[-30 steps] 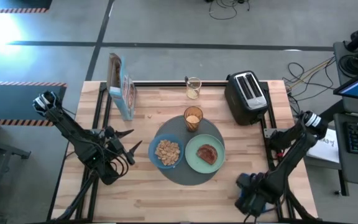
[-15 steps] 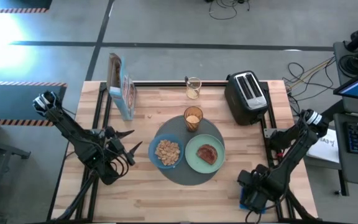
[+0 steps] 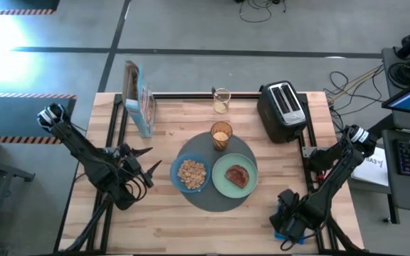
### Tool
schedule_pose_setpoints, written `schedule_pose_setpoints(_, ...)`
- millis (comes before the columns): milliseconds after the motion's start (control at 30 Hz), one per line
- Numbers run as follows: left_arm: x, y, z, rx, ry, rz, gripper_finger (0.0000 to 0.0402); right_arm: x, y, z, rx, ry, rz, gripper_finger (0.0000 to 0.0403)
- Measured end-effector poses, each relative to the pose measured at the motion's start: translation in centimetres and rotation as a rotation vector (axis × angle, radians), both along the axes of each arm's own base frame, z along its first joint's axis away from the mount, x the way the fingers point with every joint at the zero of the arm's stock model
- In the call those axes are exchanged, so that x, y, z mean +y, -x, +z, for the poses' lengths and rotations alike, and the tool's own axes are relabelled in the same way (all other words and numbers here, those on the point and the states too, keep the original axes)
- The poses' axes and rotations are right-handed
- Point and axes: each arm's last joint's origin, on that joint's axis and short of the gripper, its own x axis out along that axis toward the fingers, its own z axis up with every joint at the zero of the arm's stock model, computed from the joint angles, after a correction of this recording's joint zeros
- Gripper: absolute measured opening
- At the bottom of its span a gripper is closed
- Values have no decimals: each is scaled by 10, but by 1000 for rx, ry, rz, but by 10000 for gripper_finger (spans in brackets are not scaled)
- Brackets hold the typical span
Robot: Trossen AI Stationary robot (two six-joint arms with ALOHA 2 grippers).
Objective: Arrange a breakfast setting
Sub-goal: Put the red apple on the light green plate
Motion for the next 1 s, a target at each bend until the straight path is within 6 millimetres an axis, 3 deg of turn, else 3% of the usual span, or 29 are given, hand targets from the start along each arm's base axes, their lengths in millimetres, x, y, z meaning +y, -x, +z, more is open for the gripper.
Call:
schedule_pose_setpoints(533, 18, 18, 12, -2, 56, 9, 270, 0, -2, 0, -21, 31, -272, 242)
schedule_pose_setpoints(1000, 28, 27, 13, 34, 58, 3, 270, 6, -7, -17, 35, 65, -324, 251)
